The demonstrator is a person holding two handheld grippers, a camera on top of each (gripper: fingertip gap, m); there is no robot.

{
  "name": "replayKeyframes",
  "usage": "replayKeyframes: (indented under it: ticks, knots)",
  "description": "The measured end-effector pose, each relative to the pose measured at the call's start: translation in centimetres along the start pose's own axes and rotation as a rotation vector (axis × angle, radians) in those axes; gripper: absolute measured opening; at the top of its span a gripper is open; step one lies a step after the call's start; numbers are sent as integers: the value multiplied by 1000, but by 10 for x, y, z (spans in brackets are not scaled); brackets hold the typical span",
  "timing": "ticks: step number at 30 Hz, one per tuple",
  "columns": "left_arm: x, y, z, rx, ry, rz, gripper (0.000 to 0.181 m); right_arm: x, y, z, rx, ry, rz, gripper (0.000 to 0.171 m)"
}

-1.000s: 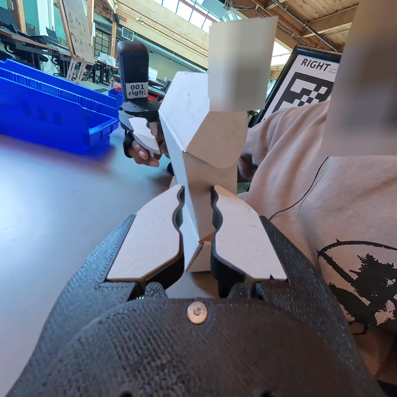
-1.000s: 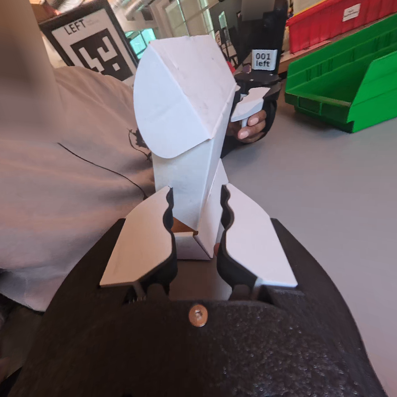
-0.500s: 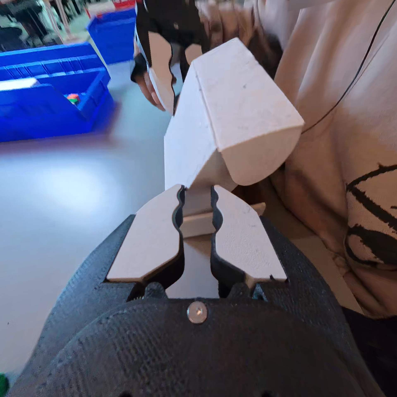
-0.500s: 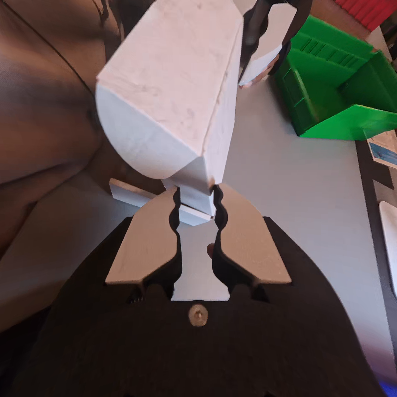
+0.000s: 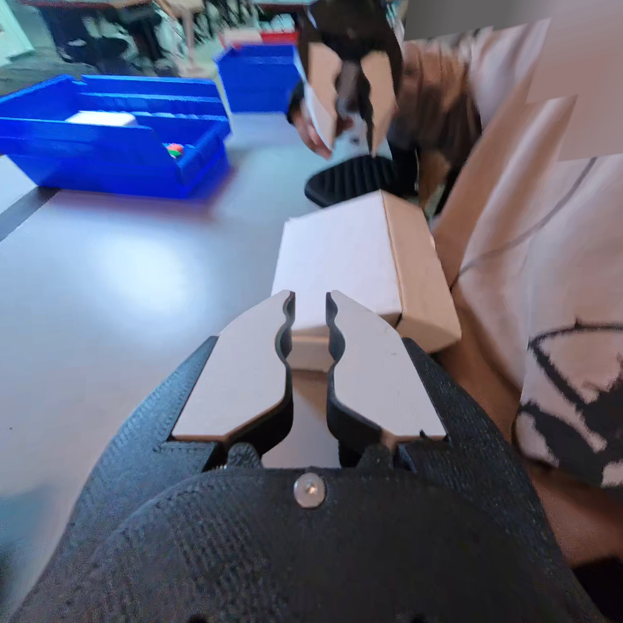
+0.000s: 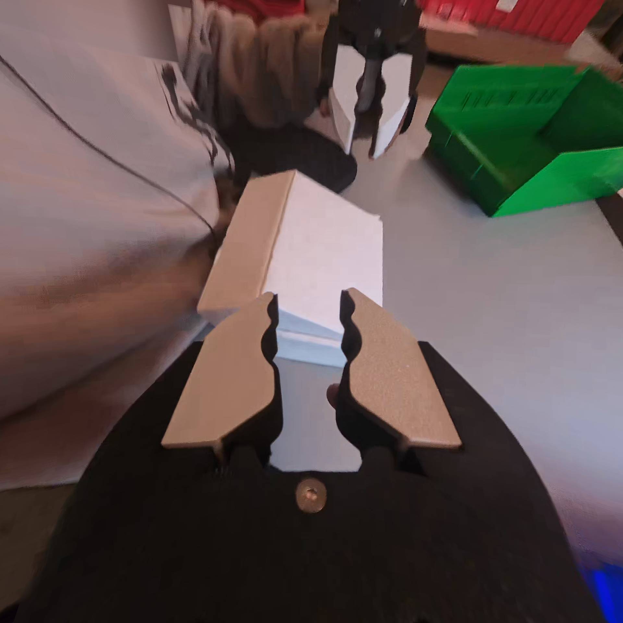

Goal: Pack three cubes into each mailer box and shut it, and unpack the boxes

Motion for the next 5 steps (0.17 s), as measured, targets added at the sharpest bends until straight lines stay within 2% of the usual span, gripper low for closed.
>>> replayKeyframes:
  ticks: [1, 3, 5]
  knots:
    - [-9, -1, 0, 1, 84, -24, 16, -9, 0, -2, 21, -19, -48, 28]
    - [-13, -7, -15, 70, 168, 36, 16, -14, -6, -8, 73, -70, -60, 15]
    - [0, -17, -31, 102, 121, 169, 16, -6, -24, 1, 11, -111, -9, 16]
Point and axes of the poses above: each gripper's, where its closed fingertips meet, y back along the fingers, x out of its underside, z = x × y across the jaws, the point moved 1 cm from there along y, back along the fingers, and after that the axes turned 14 degrees about -x, right-handed, at the moved point
